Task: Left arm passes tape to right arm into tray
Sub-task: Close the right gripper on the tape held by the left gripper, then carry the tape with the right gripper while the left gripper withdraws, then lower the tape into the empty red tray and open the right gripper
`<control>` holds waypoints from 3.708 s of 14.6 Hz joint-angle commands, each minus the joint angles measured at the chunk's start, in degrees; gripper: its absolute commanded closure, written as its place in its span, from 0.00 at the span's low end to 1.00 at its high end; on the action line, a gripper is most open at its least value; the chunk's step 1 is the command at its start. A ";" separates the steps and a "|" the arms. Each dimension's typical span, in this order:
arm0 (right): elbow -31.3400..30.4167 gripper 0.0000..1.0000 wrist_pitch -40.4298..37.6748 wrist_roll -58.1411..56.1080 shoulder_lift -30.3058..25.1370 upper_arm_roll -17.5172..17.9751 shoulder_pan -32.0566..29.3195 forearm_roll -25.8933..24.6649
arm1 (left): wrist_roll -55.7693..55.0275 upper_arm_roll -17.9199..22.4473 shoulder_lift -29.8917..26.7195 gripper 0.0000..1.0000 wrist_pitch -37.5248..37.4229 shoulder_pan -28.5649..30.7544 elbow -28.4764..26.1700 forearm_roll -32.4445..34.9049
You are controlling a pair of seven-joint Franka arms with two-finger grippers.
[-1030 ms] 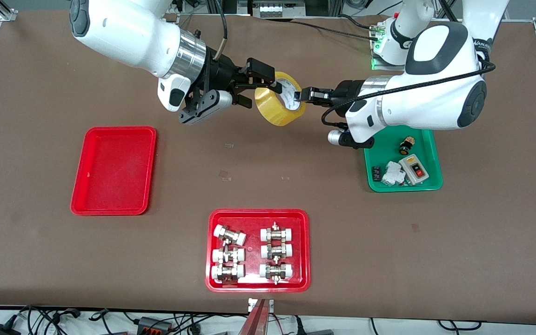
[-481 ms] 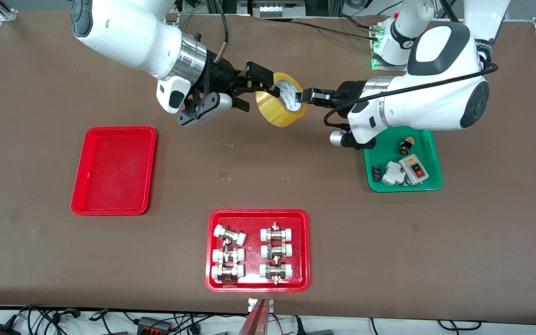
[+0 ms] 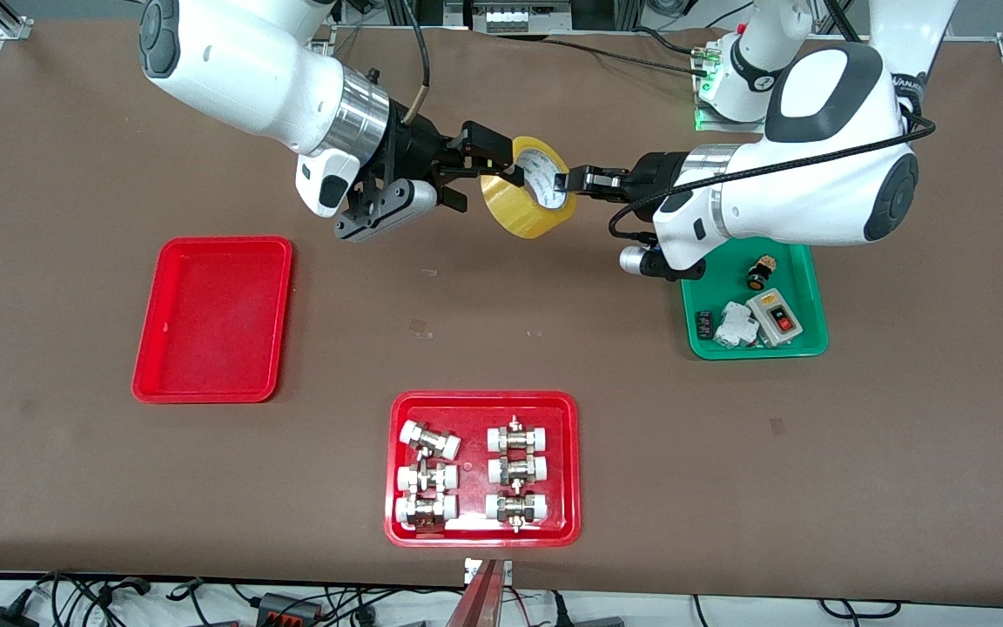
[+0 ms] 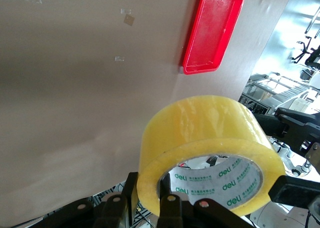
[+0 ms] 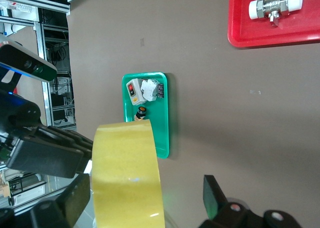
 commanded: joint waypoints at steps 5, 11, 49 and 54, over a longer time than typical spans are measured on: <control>0.92 0.00 0.24 0.02 0.58 -0.28 0.55 -0.44 | -0.07 -0.23 0.26 1.00 -1.40 0.55 1.66 -0.48; 1.01 0.49 0.15 0.20 0.58 -0.28 1.60 -0.26 | -0.07 -0.23 0.26 1.00 -1.40 0.47 1.66 -0.48; -3.39 0.66 -26.57 -60.18 25.98 -0.89 -51.48 -4.57 | 24.36 12.77 -16.95 0.00 -15.22 7.42 -1.74 43.20; -3.12 0.65 -26.31 -60.80 28.35 -0.80 -52.62 -3.43 | 24.71 20.25 -24.26 0.00 -5.55 2.23 -13.18 43.20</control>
